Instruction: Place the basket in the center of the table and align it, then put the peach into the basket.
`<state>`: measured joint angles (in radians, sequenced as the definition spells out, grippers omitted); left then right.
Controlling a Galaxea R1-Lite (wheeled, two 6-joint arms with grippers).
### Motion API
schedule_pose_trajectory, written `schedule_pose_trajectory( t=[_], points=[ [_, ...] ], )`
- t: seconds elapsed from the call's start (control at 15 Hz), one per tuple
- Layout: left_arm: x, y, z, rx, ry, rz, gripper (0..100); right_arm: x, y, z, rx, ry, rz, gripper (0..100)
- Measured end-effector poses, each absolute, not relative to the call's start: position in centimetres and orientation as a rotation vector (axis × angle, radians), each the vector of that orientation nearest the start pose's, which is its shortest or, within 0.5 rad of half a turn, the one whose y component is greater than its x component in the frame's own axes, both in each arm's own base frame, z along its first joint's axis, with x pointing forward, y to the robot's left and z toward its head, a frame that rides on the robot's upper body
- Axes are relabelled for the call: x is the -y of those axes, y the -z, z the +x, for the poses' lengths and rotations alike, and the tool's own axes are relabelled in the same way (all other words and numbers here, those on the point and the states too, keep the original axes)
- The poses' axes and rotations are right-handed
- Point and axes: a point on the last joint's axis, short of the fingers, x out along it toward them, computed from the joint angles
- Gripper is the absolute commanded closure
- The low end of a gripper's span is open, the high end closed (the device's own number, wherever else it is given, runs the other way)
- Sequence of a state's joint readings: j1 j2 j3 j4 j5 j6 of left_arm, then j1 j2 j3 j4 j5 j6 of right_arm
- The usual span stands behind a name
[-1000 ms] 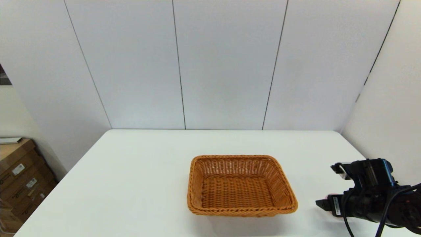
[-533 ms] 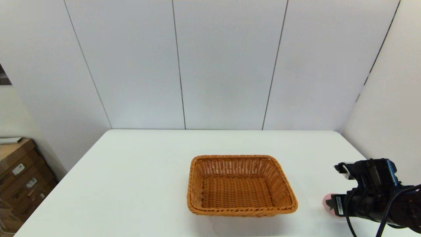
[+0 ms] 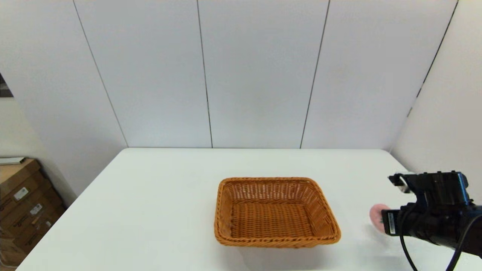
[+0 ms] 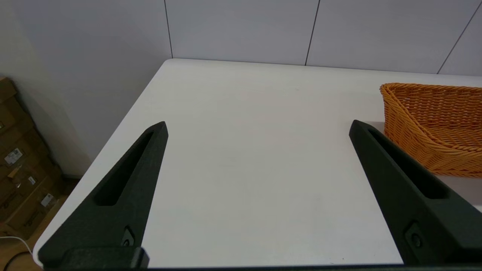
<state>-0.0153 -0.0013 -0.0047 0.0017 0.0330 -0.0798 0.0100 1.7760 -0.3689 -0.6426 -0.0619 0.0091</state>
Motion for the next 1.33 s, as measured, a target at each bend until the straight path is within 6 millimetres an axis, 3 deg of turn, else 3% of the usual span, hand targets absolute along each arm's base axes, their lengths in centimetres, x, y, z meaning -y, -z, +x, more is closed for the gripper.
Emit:
schedule_pose_trajectory(
  t=[0.13,0.33,0.47,0.67,0.73,1.07,1.33],
  points=[
    [-0.1,-7.7,-2.3,0.005,-0.017,-0.080,0,-1.8,-9.8,24.6,-0.632,-0.016,-0.033,100],
    [-0.1,-7.6,-2.3,0.004,-0.017,-0.078,0,-6.9,-14.3,23.9,-0.563,-0.214,-0.069,100],
    [-0.1,-7.6,-2.3,0.003,-0.017,-0.079,0,-10.5,-15.6,22.8,-0.571,-0.349,-0.091,100],
    [-0.1,-7.6,-2.3,0.004,-0.018,-0.079,0,-14.8,-14.9,22.8,-0.612,-0.478,-0.128,100],
    [-0.1,-7.6,-2.3,0.003,-0.018,-0.079,0,-15.9,-14.3,23.1,-0.633,-0.501,-0.141,0],
    [-0.1,-7.7,-2.3,0.005,-0.018,-0.079,0,-18.2,-12.0,24.4,-0.696,-0.522,-0.159,0],
    [-0.1,-7.7,-2.3,0.005,-0.018,-0.080,0,-17.0,-12.3,25.3,-0.694,-0.460,-0.101,0]
  ],
)
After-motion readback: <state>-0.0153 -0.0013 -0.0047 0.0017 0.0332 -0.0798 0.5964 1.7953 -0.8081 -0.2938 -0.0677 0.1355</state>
